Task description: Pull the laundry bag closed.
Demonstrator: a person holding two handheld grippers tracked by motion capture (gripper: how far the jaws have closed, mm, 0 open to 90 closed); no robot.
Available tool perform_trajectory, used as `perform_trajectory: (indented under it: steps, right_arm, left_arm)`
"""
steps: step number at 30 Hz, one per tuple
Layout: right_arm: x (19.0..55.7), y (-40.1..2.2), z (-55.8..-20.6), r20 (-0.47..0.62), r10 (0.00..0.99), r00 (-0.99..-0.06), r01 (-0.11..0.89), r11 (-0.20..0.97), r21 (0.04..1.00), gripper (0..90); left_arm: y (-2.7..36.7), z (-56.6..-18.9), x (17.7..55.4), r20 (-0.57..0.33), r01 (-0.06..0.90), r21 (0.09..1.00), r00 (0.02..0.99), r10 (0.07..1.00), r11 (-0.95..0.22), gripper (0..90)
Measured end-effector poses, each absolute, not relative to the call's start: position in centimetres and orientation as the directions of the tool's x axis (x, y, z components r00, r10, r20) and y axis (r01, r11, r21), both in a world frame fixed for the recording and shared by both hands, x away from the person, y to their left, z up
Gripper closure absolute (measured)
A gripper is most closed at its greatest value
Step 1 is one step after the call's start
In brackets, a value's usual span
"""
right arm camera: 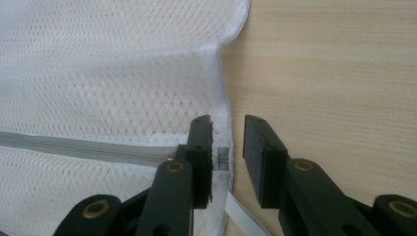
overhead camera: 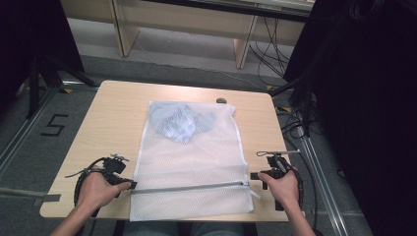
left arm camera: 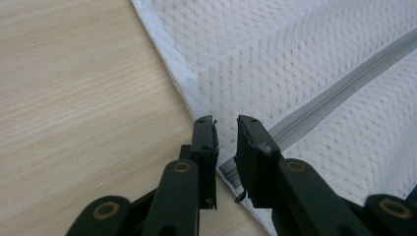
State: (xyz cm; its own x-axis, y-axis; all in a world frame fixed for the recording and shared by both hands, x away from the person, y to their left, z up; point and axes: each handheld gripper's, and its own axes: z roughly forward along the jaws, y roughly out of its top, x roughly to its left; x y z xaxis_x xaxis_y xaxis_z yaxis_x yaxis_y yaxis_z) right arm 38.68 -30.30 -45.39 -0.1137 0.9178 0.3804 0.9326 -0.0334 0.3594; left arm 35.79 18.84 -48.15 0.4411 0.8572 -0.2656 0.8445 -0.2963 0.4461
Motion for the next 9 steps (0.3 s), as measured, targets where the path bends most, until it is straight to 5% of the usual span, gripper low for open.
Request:
perform_trajectory:
  steps: [1,9]
  right_arm:
    - [38.79,-30.73,-45.48,0.343,0.924,-0.169,0.925,0.028,0.379,74.0]
    - [38.45,-30.33,-45.53,0.378,0.92,-0.103,0.929,-0.046,0.367,72.6]
  left_arm:
    - [18.97,-48.07,35.75,-0.276,0.846,0.455,0.431,0.859,-0.278,76.6]
    - [19.74,-47.81,35.94,-0.277,0.843,0.483,0.404,0.872,-0.237,69.6]
